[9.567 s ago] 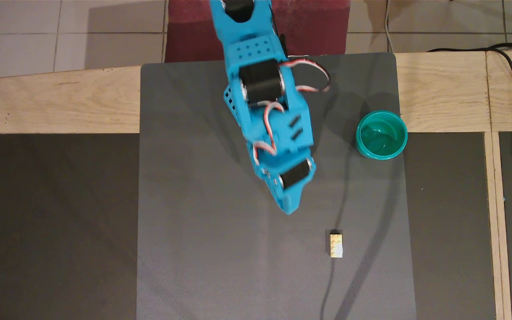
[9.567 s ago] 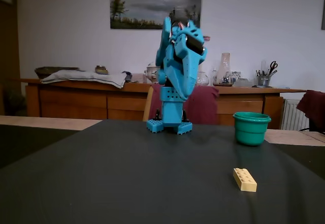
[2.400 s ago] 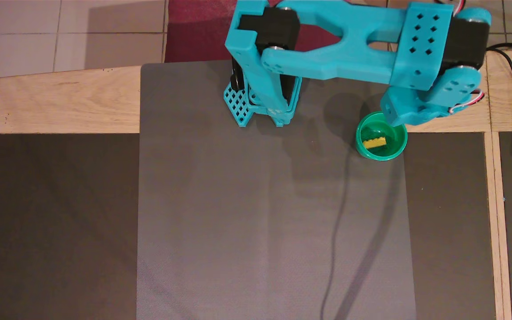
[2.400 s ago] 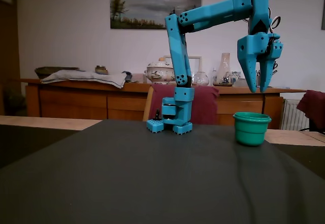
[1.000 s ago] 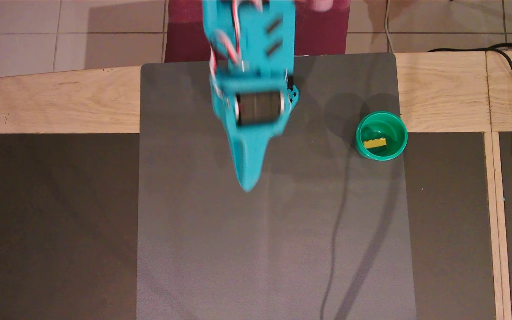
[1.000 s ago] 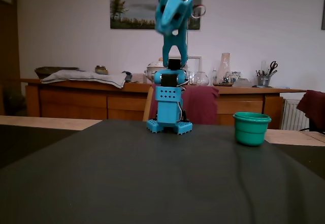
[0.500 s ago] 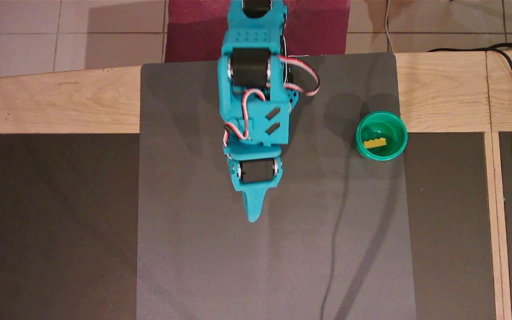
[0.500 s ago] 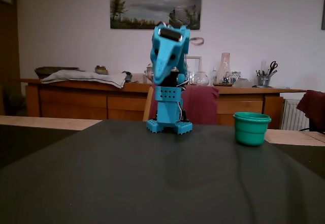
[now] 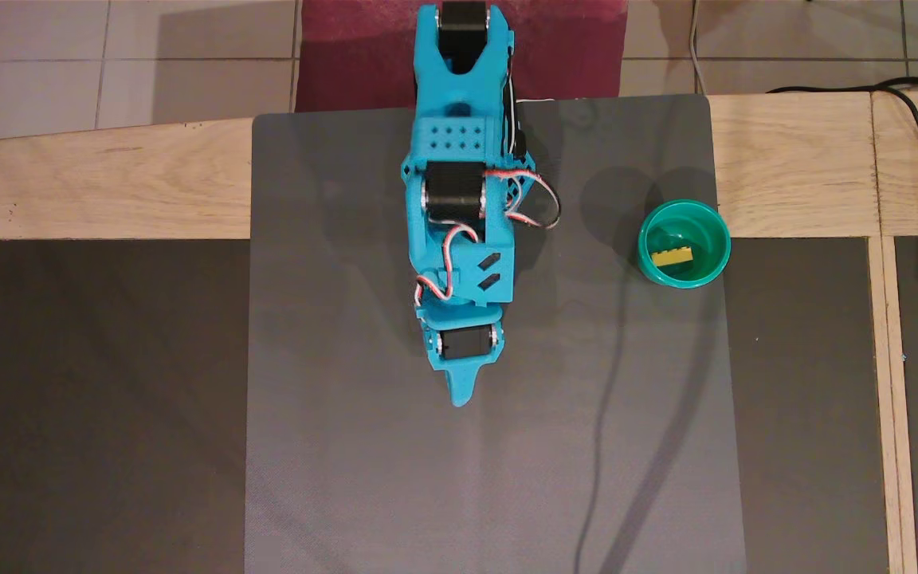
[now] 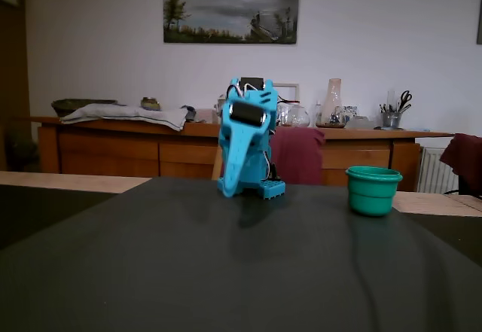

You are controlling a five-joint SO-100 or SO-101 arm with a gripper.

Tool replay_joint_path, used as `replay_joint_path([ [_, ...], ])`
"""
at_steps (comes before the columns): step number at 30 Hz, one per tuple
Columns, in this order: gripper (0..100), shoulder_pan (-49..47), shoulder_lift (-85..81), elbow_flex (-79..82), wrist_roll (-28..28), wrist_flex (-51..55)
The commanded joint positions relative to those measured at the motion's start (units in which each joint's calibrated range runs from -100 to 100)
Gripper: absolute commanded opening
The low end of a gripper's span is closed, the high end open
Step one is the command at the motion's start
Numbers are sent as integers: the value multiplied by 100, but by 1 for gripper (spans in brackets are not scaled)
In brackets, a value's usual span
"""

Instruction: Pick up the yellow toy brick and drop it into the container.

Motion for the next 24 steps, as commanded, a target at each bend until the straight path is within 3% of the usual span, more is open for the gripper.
replay_joint_path([
  [1,0,26,-26,27,-107,-62],
  [24,0,-322,-35,27,-385,-107],
])
